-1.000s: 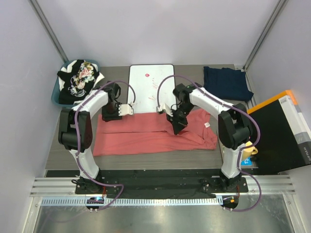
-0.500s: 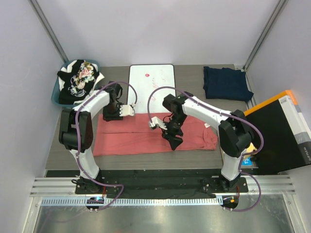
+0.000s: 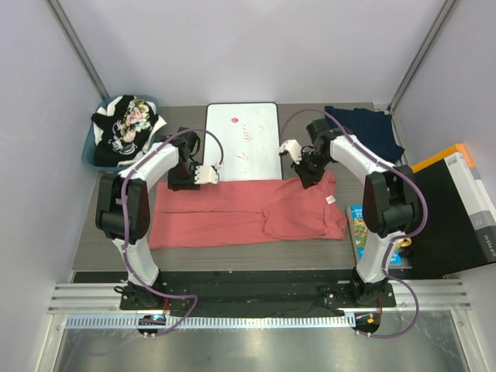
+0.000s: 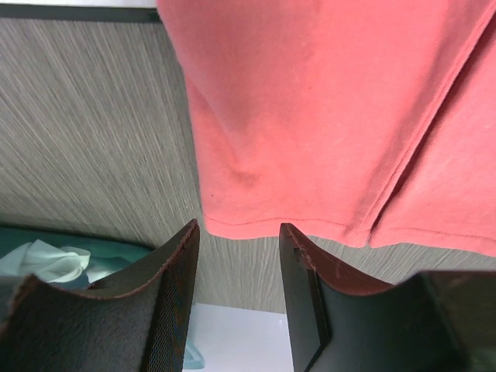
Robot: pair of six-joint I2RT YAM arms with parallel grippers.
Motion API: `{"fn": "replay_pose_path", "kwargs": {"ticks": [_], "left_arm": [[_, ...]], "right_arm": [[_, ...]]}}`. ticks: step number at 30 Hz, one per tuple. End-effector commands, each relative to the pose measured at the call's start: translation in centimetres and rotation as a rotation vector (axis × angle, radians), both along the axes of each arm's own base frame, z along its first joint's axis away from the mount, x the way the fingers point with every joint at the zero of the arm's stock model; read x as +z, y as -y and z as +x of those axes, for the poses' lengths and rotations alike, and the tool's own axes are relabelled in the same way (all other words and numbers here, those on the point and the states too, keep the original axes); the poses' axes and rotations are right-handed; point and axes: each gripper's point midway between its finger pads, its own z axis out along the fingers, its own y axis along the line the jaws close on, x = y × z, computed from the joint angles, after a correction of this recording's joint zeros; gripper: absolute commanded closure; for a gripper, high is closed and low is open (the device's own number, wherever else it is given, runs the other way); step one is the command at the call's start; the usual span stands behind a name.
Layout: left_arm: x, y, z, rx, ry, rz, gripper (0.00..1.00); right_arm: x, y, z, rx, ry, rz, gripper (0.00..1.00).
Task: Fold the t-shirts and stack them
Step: Rotate the tshirt 80 degrees
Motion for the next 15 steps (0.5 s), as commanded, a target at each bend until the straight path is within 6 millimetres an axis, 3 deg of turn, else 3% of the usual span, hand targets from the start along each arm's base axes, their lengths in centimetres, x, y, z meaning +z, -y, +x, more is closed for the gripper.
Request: {"fn": "replay_pose_path", "kwargs": {"ticks": [1, 7, 11, 15], "left_arm": [[2.3, 0.6, -0.3, -0.002, 0.037, -0.013, 0.53], [2.2, 0.3, -1.0, 0.001, 0.041, 0.006, 0.53], [2.6, 0.2, -1.1, 0.004, 0.053, 0.007, 0.53], [3.0, 0.0, -1.0, 0.002, 0.068, 0.012, 0.53]], "right_arm": [[0.3, 1.6, 4.9, -0.102, 0.12, -0.055, 0.97], [-1.5, 2.4, 5.7, -0.097, 0.102, -0.103, 0.98], [-4.0, 3.4, 6.2, -0.119, 0.068, -0.146, 0.98], [-5.6, 4.8, 7.8, -0.16, 0.094, -0.206, 0.98]]}}
